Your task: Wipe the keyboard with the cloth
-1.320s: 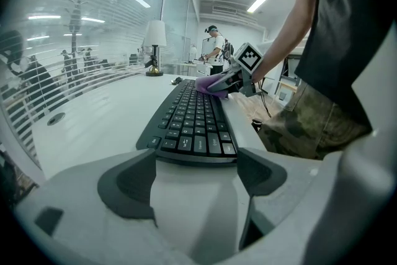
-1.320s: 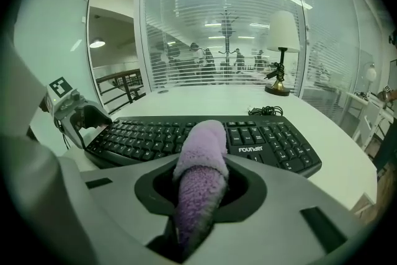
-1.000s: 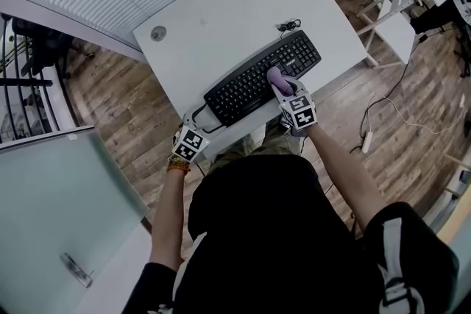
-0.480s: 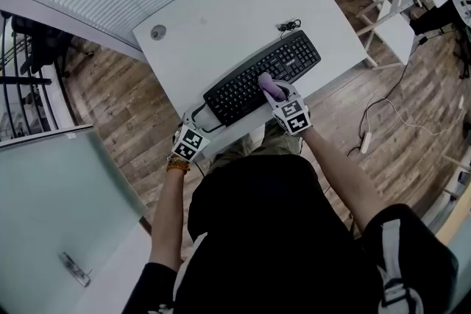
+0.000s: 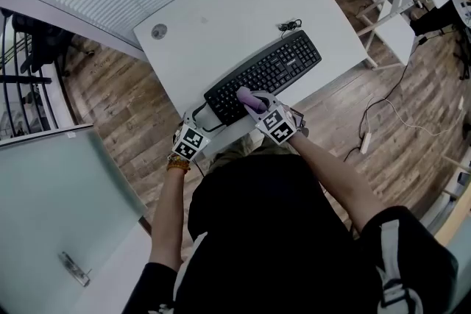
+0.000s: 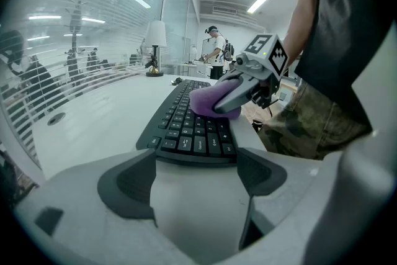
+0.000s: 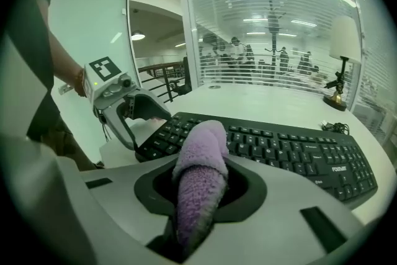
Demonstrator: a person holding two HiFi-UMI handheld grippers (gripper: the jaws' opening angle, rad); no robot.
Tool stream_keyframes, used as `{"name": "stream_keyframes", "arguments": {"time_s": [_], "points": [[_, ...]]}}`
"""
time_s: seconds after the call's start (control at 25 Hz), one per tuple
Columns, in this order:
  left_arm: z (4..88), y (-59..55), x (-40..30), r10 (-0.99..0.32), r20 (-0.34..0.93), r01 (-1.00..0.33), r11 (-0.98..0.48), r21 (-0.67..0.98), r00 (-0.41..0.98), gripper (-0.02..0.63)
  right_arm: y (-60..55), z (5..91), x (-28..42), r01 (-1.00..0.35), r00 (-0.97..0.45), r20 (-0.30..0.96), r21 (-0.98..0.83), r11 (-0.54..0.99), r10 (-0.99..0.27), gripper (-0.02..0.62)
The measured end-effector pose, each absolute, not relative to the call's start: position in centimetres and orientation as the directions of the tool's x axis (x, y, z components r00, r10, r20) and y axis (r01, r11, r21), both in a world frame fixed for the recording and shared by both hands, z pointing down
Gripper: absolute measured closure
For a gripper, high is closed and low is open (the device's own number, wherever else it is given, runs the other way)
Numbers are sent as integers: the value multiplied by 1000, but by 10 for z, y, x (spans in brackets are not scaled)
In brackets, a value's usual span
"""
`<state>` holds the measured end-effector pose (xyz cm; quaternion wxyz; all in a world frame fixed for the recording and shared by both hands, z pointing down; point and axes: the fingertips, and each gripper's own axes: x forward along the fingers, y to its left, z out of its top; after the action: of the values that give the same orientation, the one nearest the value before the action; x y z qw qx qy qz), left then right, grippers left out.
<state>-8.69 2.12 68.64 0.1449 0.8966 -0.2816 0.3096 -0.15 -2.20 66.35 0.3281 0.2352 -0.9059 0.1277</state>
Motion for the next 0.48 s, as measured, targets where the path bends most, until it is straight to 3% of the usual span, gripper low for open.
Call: {"name": "stream_keyframes", "arguments": {"time_s": [0.48], "points": [[692,23,-87,-416,635,-595,-799,87,651,201,-2,661,-32,-381,-717,655,-83,921,-238,503]]}}
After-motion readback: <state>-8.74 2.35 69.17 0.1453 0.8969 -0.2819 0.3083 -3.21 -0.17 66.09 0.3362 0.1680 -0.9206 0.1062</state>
